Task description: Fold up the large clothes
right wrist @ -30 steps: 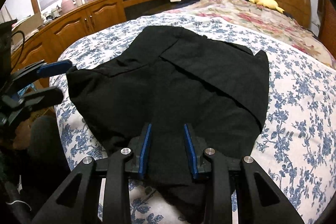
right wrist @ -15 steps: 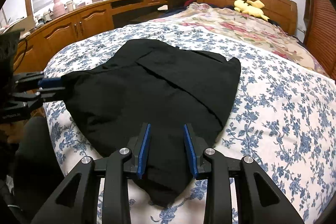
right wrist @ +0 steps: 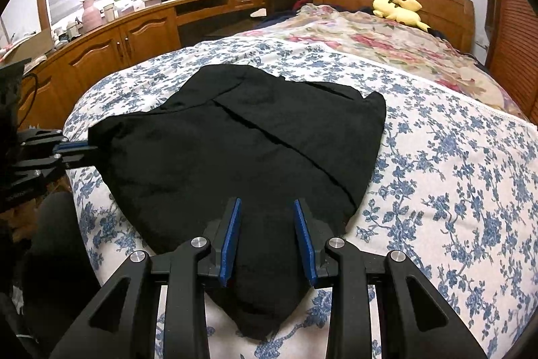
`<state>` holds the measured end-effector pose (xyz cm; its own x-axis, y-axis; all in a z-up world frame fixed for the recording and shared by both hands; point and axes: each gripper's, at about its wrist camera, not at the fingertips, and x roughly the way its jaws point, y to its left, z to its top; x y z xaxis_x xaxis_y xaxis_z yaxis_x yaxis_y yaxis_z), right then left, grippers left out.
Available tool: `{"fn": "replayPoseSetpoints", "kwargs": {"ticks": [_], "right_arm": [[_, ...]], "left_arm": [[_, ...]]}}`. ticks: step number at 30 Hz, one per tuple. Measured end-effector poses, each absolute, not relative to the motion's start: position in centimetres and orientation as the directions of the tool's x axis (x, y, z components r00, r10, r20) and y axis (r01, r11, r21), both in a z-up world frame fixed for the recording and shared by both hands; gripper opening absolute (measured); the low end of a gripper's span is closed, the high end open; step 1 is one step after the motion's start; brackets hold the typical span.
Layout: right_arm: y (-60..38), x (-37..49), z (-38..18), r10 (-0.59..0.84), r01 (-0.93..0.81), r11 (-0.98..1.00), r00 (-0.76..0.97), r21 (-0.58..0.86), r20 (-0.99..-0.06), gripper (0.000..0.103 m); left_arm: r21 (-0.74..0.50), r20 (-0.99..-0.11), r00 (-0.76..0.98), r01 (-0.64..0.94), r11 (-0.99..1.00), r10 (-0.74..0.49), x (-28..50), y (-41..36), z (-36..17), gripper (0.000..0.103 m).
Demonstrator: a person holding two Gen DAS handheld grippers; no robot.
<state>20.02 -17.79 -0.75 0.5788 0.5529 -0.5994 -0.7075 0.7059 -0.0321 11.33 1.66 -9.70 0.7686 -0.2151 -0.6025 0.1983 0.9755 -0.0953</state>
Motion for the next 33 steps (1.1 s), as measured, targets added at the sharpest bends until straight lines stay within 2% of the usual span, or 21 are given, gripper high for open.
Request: {"fn": "replayPoseSetpoints", "kwargs": {"ticks": [6,13,24,28,33], "right_arm": [[-17.8,19.5,-0.3,0.585,-0.724,0.690,0.579,-0.027,-0.568,0.033],[-17.7,19.5,-0.7,0.605,-0.741,0.672,0.561,-0.017,-0.565,0.033],[-14.7,21.8,-3.6,0.568,-0.750,0.660,0.469,0.035,-0.676,0.033],[-14.6,21.7,-2.9,0.571,-0.749,0.662,0.490,0.016,-0.659,0.033],[-15.1,20.6,-1.3,0.631,-0.773,0.634,0.501,0.020,-0.592,0.033]], "left_arm": [[-0.086,-0.570,0.808,0.121,0.989,-0.149,10.7,4.0,-8.4,0.005],[-0.100,-0.609,0.785,0.061,0.993,-0.110,10.9,6.5,-10.6,0.005],[-0.094,-0.650,0.753,0.055,0.994,-0.103,11.5,7.0,-13.1,0.005],[-0.099,-0.642,0.759,0.059,0.993,-0.109,11.2,6.8,-12.5,0.005],[-0.089,-0.634,0.767,0.058,0.994,-0.101,10.3,7.0,-11.5,0.006]]}}
